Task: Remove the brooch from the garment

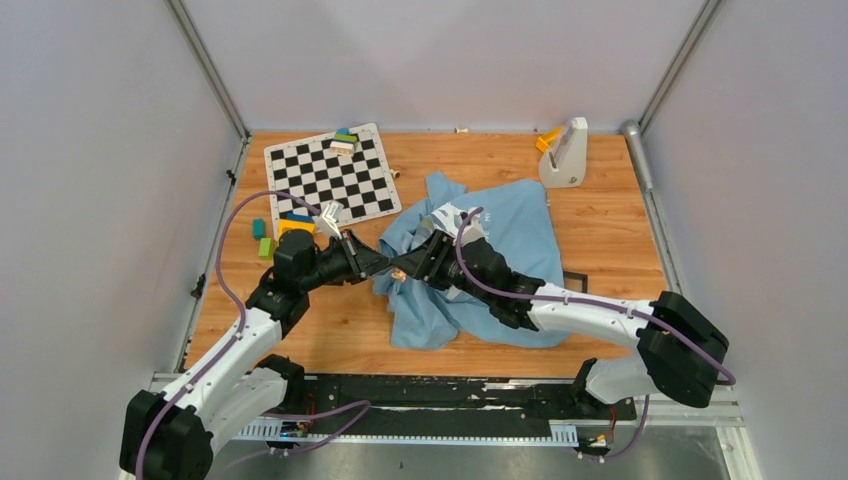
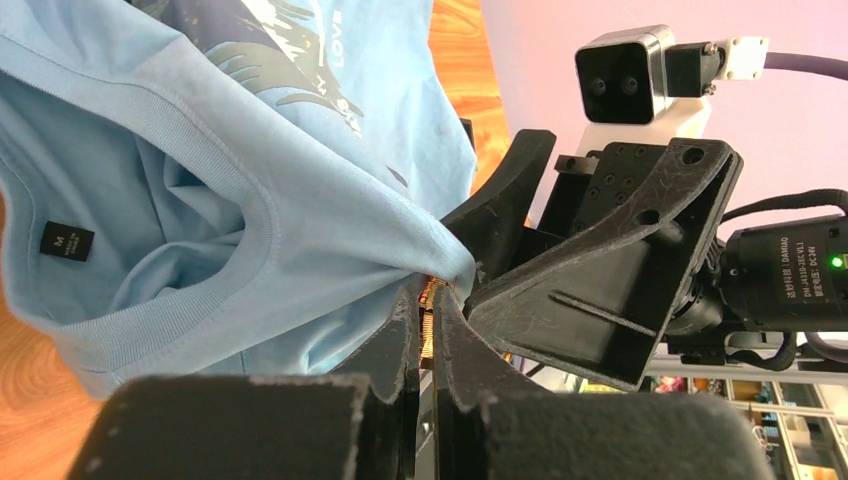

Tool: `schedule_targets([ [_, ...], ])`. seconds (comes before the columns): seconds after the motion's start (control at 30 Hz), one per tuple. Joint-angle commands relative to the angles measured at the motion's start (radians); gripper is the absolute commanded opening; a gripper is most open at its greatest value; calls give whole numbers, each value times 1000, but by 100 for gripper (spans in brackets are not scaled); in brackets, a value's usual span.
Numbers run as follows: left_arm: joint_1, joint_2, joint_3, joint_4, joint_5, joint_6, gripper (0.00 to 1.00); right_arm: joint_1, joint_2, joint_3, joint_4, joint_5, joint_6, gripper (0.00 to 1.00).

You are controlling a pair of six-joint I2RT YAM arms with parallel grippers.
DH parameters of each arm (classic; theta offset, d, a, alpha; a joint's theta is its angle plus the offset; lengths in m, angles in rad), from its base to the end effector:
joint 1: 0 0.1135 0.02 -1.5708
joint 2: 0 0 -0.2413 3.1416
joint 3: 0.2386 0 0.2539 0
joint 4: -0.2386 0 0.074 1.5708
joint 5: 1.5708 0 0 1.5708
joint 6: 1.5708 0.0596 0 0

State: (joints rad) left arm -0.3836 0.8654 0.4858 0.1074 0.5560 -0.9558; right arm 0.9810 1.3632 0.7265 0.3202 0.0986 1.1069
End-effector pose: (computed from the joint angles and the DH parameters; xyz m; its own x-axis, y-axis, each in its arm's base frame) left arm 0.2061 -0.1171 0.2280 -0.7885 -0.4299 -0.4398 0.2518 0.4268 -0.8686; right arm 0.1890 0.2718 0.2097 -0.7705 0.4488 -0.4526 -0.1919 0.5138 0.8362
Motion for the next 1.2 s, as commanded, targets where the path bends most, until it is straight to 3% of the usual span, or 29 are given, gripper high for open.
schedule_targets([
  [0.0,5,-26,5,77,9,-26,0,5,-26,-28,72,-14,-2,59],
  [0.13,5,-26,7,84,10,-39,0,6,-32,-55,101,-31,-10,56],
  [0.27,5,-11,7,111,27,-63,0,6,-55,-95,158,-47,-34,62],
  [0.43,5,1,9,142,49,-93,0,7,-58,-81,136,-46,-64,52],
  [0.63,5,-5,7,135,55,-91,0,6,-56,-73,132,-42,-63,51],
  [0.73,5,-12,5,127,48,-89,0,6,-64,-73,104,-17,-58,44],
  [0.9,5,-27,23,67,4,-36,0,7,-89,-79,51,14,-55,43],
  [1.0,5,-43,46,-13,-34,33,0,6,-107,-87,39,12,-67,47],
  [1.17,4,-60,89,-149,-135,141,0,6,-114,-73,10,-32,-124,64],
])
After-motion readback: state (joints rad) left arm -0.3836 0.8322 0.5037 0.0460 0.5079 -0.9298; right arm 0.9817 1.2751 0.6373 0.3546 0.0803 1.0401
